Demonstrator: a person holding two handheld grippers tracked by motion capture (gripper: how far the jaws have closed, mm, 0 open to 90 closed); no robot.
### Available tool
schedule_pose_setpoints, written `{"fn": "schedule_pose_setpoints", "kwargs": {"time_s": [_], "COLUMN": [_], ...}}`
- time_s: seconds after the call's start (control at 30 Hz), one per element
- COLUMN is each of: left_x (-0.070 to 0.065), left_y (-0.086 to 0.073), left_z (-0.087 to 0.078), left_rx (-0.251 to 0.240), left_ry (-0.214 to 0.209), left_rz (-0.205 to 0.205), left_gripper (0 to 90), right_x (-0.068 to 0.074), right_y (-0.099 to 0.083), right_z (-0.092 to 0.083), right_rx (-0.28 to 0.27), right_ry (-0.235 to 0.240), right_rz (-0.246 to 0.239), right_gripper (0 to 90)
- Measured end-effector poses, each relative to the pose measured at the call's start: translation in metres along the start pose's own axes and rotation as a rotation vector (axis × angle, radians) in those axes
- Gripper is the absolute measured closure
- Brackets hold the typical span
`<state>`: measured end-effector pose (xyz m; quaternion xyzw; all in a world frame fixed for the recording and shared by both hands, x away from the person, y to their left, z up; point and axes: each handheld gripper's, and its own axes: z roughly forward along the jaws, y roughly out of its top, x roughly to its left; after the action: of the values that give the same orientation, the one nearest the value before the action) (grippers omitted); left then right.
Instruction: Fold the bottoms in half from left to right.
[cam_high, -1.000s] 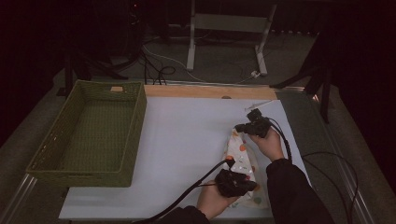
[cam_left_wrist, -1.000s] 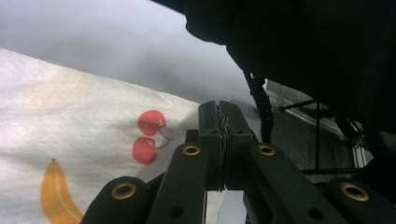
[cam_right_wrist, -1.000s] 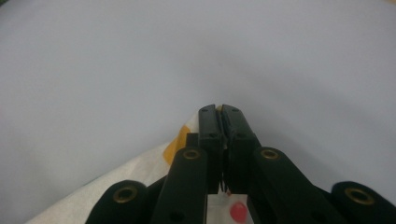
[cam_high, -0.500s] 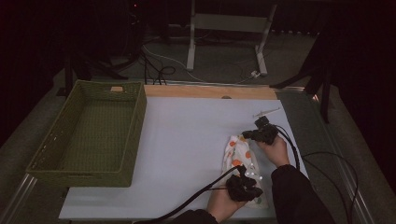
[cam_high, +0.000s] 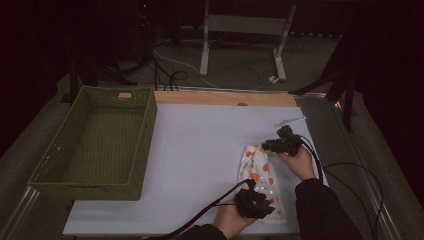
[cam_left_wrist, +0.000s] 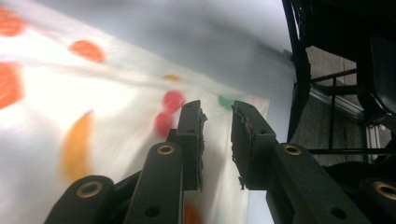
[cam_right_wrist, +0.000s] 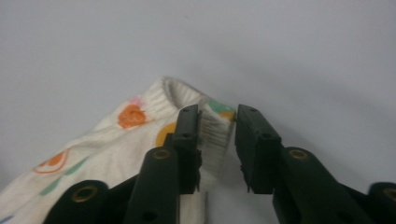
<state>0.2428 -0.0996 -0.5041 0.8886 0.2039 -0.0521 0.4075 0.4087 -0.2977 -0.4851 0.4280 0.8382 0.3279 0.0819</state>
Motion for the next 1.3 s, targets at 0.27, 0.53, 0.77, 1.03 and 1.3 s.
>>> {"fn": "schedule_pose_setpoints", "kwargs": {"time_s": [0.27, 0.53, 0.77, 1.03, 1.3], "left_x": [0.015, 0.018, 0.015, 0.011, 0.008], "left_y": [-0.024, -0.039, -0.043, -0.047, -0.053], "left_z": [-0.030, -0.031, -0.027, -0.032, -0.038], "left_rx": [0.005, 0.020, 0.042, 0.056, 0.072], "left_ry": [0.048, 0.033, 0.025, 0.023, 0.043], "left_rz": [-0.034, -0.053, -0.046, -0.033, -0.013], "left_gripper": [74.5, 76.0, 75.8, 68.0, 59.2], "right_x": [0.009, 0.029, 0.028, 0.025, 0.032], "right_y": [0.015, 0.028, 0.015, 0.005, 0.005], "right_z": [-0.010, 0.007, 0.021, 0.024, 0.032], "right_rx": [-0.006, 0.031, 0.078, 0.081, 0.076], "right_ry": [-0.002, 0.051, 0.069, 0.092, 0.111], "right_rz": [-0.024, -0.069, -0.054, -0.042, -0.047], "right_gripper": [66.8, 77.2, 76.7, 63.5, 51.9]}}
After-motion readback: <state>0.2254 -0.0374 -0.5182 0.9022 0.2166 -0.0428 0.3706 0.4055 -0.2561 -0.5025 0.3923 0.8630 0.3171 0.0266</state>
